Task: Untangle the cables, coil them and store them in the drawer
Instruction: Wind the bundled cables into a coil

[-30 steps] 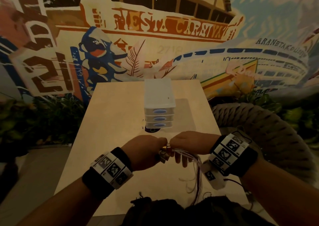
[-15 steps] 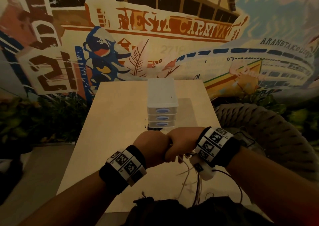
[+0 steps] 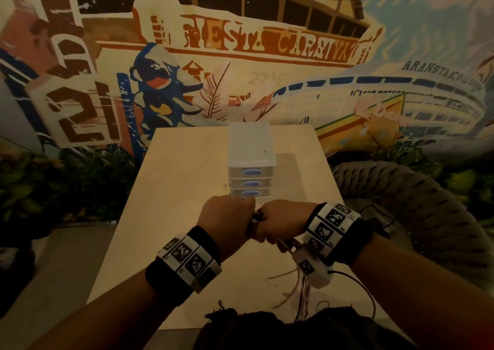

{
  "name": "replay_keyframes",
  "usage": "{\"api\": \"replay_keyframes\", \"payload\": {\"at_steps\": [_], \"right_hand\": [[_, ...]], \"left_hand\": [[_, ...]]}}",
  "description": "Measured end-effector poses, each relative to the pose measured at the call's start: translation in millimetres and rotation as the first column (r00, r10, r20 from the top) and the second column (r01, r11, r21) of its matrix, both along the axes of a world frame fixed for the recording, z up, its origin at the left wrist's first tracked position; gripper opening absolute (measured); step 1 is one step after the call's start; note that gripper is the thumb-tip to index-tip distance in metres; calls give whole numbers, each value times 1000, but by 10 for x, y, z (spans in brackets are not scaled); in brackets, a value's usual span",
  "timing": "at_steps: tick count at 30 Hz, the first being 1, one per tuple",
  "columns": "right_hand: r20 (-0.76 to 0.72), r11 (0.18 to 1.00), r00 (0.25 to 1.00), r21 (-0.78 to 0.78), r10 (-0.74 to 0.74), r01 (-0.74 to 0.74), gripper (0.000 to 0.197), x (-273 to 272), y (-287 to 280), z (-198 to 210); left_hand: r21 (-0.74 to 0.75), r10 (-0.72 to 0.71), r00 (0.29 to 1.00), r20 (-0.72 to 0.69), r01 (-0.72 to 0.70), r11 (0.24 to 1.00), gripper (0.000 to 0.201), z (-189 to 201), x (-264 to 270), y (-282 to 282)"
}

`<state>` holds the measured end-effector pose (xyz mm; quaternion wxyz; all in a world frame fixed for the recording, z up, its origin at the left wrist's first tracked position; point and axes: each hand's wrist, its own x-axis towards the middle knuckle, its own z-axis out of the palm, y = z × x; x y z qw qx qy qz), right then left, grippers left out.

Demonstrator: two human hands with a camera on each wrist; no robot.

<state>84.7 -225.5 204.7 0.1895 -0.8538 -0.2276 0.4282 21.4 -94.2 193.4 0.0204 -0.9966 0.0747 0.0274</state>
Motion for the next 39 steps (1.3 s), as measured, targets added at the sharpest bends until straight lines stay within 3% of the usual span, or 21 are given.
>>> {"api": "replay_keyframes", "payload": {"at_steps": [3, 6, 11, 15, 18, 20, 22, 24, 25, 28, 31, 33, 36, 39], "right_hand": [[-21, 1000, 1000, -10, 6, -6, 18, 12, -31, 61], [-1, 997, 997, -29, 76, -76, 17, 5, -6, 109], [105, 993, 990, -78, 93, -85, 14, -20, 45, 81], [80, 997, 994, -23, 78, -76, 21, -73, 43, -5], [92, 997, 995, 65, 46, -52, 25, -48, -14, 17], [42, 985, 998, 166, -47, 39, 27, 3, -85, 46], [-65, 946, 987, 282, -144, 157, 31, 56, -160, 78], [-128, 910, 979, 368, -156, 193, 31, 80, -200, 123], [-161, 889, 976, 410, -148, 202, 30, 79, -205, 144], [-256, 830, 961, 510, -102, 224, 25, 11, -147, 198], [-236, 826, 970, 533, -63, 183, 21, -52, -64, 214], [-203, 829, 978, 539, -43, 148, 23, -70, -39, 239], [-202, 774, 979, 626, 41, 97, 19, -89, -25, 275], [-192, 726, 981, 677, 19, 119, 27, -93, -43, 272]], "left_hand": [[58, -39, 997, -72, 43, 997, 23, 40, -31, -30], [28, -49, 977, -209, 57, 998, 22, 42, 0, -38], [-35, -79, 953, -293, 72, 997, 21, 63, 42, -67], [35, -65, 953, -297, 79, 996, 19, 66, 51, 0], [-74, -95, 982, -165, 84, 994, 21, 124, 35, 94], [-223, -92, 995, -21, 85, 971, 48, 138, 39, 232], [-360, -101, 995, 10, 98, 928, 87, 138, 54, 408], [-577, -130, 989, -63, 70, 814, 101, 116, 42, 518], [-702, -159, 981, -110, 37, 711, 98, 110, 24, 528], [-934, -266, 956, -123, -21, 357, 74, 112, -20, 404], [-992, -314, 949, -6, 33, 119, 37, 163, -10, 201], [-997, -261, 964, 49, 62, 40, 29, 208, -1, 133], [-992, -164, 978, 126, 127, -7, 30, 225, 6, 122], [-992, -81, 989, 125, 122, -43, 36, 246, 18, 94]]}}
